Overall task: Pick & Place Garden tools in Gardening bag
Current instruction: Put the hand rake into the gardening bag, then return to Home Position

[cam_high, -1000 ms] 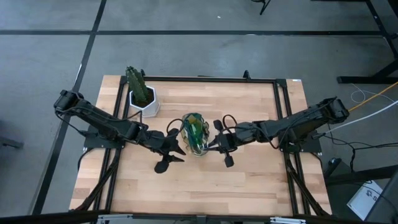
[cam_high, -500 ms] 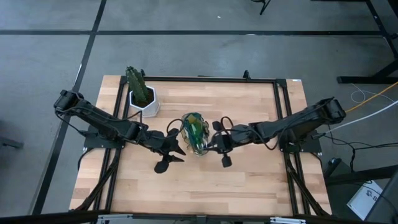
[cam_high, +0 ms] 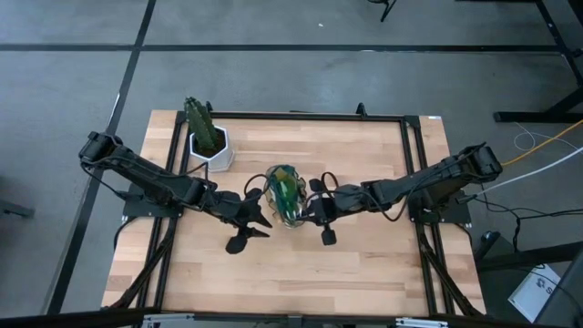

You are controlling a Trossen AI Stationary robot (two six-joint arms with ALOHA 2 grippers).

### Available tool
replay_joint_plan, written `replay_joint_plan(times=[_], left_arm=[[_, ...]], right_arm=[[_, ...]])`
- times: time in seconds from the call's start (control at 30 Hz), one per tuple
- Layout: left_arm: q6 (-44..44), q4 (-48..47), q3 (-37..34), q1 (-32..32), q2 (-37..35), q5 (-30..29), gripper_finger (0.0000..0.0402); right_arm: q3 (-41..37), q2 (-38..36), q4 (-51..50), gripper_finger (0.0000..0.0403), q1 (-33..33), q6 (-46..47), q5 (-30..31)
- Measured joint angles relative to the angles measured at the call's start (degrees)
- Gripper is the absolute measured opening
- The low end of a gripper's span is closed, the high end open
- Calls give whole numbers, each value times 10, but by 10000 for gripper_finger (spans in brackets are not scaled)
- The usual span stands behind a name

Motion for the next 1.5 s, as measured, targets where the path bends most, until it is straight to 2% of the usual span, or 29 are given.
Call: replay_joint_plan(times=[0.2, 0.37, 0.57, 0.73, 0.87, 1.17, 1.37, 1.5], left_arm=[[0, 0, 0, 0, 0, 0, 127], [0, 0, 0, 0, 0, 0, 127], [0, 0, 0, 0, 0, 0, 127], [0, 0, 0, 0, 0, 0, 127], [0, 1, 0, 0, 0, 0, 128], [0, 5, 0, 0, 0, 0, 128], [0, 0, 0, 0, 0, 0, 128], [-16, 2, 0, 2, 0, 1, 127]], right_arm=[[0, 0, -20, 30, 0, 9, 11], [0, 0, -22, 57, 0, 24, 9], [0, 0, -31, 130, 0, 83, 9], [0, -3, -50, 200, 0, 86, 9], [0, -28, -98, 231, 0, 84, 8], [0, -138, -156, 242, 1, 93, 7], [0, -158, -169, 242, 1, 134, 7], [0, -158, -192, 242, 1, 113, 7]])
